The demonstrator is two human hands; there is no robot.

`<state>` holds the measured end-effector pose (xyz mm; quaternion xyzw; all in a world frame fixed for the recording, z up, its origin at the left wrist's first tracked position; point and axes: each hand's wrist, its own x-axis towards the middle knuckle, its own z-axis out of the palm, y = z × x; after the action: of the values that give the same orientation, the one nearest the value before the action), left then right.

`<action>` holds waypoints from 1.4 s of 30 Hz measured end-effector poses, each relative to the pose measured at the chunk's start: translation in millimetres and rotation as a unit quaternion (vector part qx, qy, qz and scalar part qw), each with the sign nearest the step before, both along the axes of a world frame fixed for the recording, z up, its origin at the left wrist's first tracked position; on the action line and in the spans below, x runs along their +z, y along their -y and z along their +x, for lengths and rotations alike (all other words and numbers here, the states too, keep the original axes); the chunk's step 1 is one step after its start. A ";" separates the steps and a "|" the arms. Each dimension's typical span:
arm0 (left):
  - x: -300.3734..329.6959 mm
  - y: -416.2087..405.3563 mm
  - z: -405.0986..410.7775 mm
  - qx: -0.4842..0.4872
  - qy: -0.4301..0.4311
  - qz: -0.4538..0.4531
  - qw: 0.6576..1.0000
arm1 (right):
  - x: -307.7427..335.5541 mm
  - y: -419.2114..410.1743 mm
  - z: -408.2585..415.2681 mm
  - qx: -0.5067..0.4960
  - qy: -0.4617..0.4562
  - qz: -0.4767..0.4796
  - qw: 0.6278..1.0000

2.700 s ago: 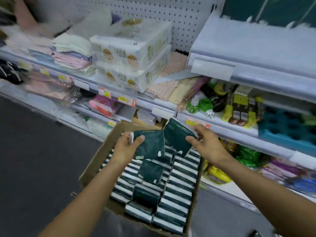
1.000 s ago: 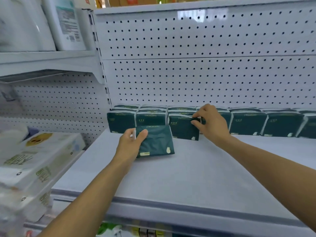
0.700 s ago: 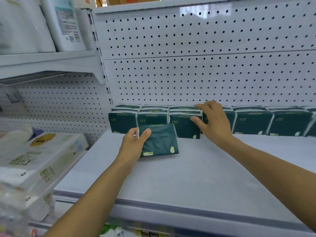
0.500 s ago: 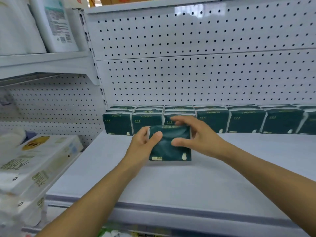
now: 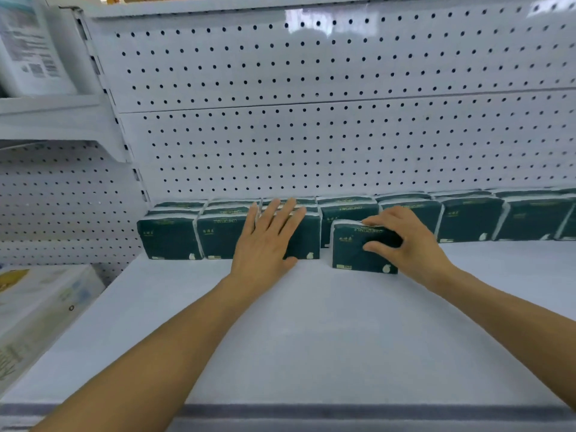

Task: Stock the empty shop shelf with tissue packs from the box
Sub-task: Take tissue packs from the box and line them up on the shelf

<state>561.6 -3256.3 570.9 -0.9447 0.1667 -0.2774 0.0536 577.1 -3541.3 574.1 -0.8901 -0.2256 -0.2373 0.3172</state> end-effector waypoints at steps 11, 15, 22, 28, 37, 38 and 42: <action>-15.7 6.7 28.1 0.033 0.034 0.054 0.997 | -12.0 -2.1 46.9 -0.015 0.192 -0.126 0.973; -18.0 5.7 30.7 0.017 0.054 0.049 0.997 | -10.0 -5.4 50.7 -0.024 0.208 -0.148 0.967; -9.5 10.7 24.2 0.041 0.022 0.048 0.998 | -5.4 -11.0 43.9 -0.069 0.186 -0.191 0.961; 17.4 21.0 -9.6 0.053 -0.017 -0.011 0.998 | 14.3 -27.1 5.4 -0.123 0.149 -0.197 0.961; 11.6 -30.2 -155.8 0.037 0.005 -0.136 0.990 | 17.5 -76.6 -137.1 -0.059 0.186 -0.147 0.970; 7.8 -40.0 -175.2 0.043 0.011 -0.132 0.990 | 15.3 -87.0 -153.9 -0.048 0.184 -0.151 0.970; -10.5 -84.1 -254.6 0.045 0.043 -0.134 0.989 | 1.5 -135.8 -218.5 0.002 0.175 -0.160 0.971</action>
<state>307.0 -3172.2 560.4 -0.9369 0.0830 -0.3352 -0.0539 358.6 -3405.5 575.6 -0.8733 -0.3147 -0.3496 0.1269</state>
